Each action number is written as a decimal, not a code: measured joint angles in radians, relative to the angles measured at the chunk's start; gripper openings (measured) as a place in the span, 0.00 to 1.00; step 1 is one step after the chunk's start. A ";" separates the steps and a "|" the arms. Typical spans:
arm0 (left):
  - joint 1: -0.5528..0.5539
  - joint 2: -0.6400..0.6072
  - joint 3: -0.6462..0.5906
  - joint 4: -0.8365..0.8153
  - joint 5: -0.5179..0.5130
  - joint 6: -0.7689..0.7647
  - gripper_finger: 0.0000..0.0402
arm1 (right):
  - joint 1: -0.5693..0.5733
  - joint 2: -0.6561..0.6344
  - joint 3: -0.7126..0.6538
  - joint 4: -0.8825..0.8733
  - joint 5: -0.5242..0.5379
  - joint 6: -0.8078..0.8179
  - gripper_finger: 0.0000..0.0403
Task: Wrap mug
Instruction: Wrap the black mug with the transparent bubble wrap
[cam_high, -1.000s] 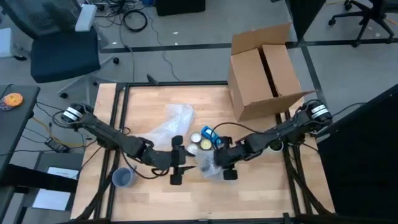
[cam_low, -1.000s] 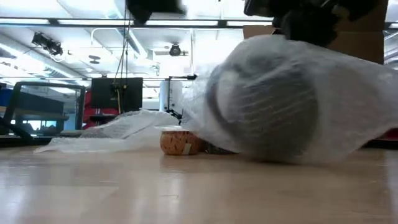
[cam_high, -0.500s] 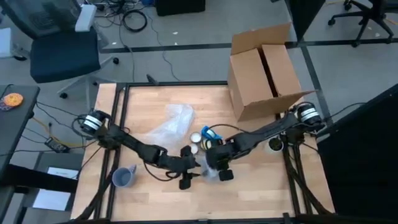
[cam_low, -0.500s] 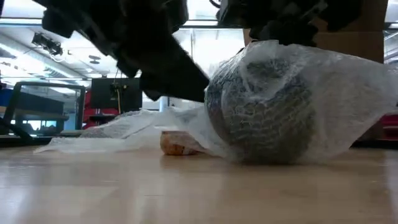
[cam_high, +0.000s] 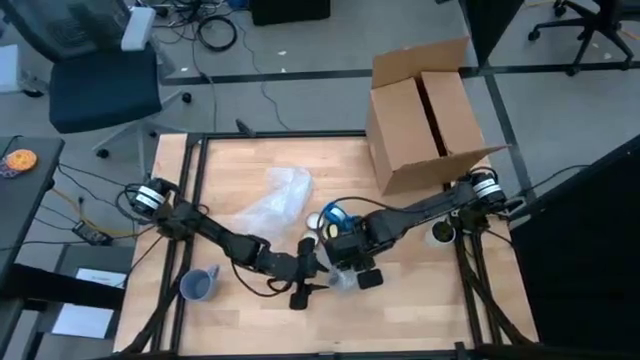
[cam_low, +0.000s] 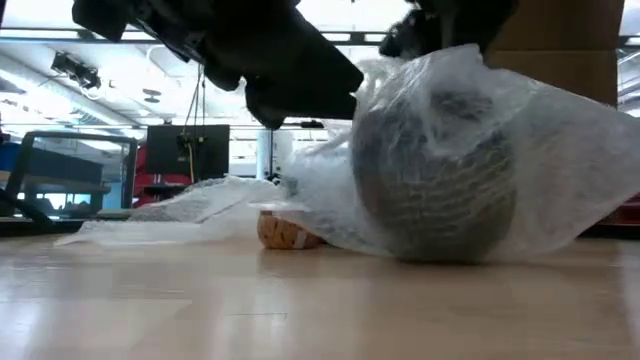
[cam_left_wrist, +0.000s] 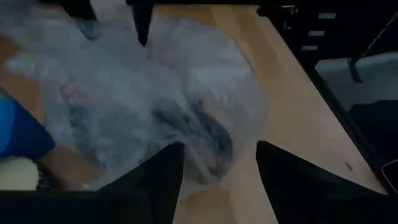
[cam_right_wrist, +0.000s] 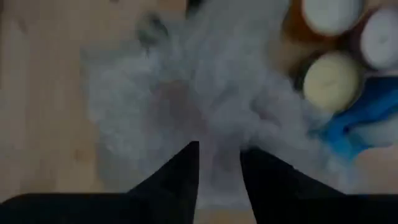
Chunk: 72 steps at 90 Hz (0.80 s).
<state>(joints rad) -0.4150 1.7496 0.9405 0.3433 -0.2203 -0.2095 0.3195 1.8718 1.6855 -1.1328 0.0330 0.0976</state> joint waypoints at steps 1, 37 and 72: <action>0.000 0.000 0.000 0.000 -0.001 0.000 0.47 | 0.000 0.000 0.004 -0.002 0.000 0.002 0.24; 0.001 0.000 0.000 0.004 -0.003 -0.002 0.47 | 0.038 -0.002 0.049 -0.003 0.024 0.071 0.24; 0.001 0.000 0.000 0.003 -0.003 0.001 0.47 | 0.085 -0.001 0.120 0.106 0.139 -0.016 0.24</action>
<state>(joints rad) -0.4145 1.7496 0.9405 0.3462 -0.2234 -0.2081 0.4047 1.8712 1.8060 -1.0268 0.1718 0.0821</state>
